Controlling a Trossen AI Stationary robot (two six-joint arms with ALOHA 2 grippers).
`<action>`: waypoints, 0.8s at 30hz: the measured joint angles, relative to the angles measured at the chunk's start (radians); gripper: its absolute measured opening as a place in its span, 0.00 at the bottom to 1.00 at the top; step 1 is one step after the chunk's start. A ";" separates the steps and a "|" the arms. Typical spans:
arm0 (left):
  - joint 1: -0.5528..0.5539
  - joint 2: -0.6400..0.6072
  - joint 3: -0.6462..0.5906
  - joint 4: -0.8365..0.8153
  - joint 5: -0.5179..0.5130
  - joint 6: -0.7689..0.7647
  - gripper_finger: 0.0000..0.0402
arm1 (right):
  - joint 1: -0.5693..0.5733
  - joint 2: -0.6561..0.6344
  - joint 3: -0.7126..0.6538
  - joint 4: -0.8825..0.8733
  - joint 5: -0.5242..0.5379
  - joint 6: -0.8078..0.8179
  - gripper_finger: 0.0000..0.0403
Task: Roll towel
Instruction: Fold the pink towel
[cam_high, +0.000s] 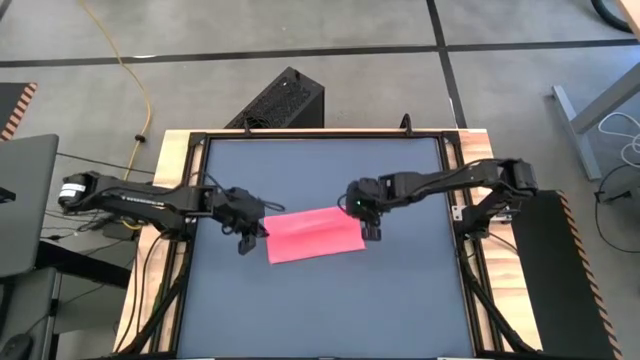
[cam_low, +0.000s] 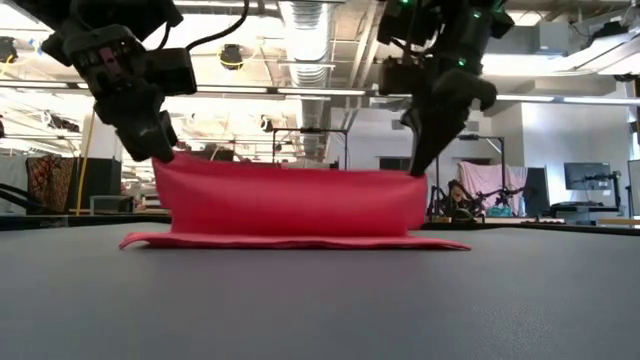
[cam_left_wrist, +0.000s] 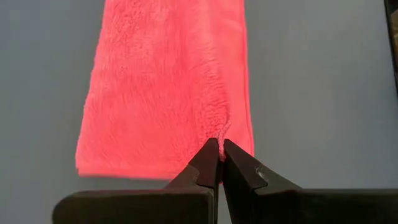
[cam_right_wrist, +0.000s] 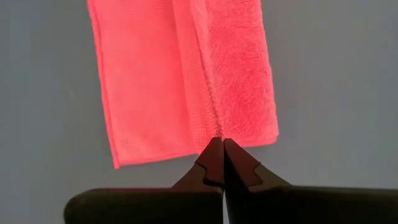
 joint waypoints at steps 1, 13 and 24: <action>-0.015 0.017 0.000 0.027 -0.013 -0.003 0.00 | 0.010 0.000 -0.015 0.010 0.011 0.017 0.04; -0.100 0.220 0.000 0.160 0.035 -0.041 0.00 | 0.120 -0.001 -0.118 0.084 0.039 0.098 0.04; -0.113 0.298 0.000 0.227 0.070 -0.045 0.00 | 0.168 0.000 -0.165 0.149 0.049 0.160 0.04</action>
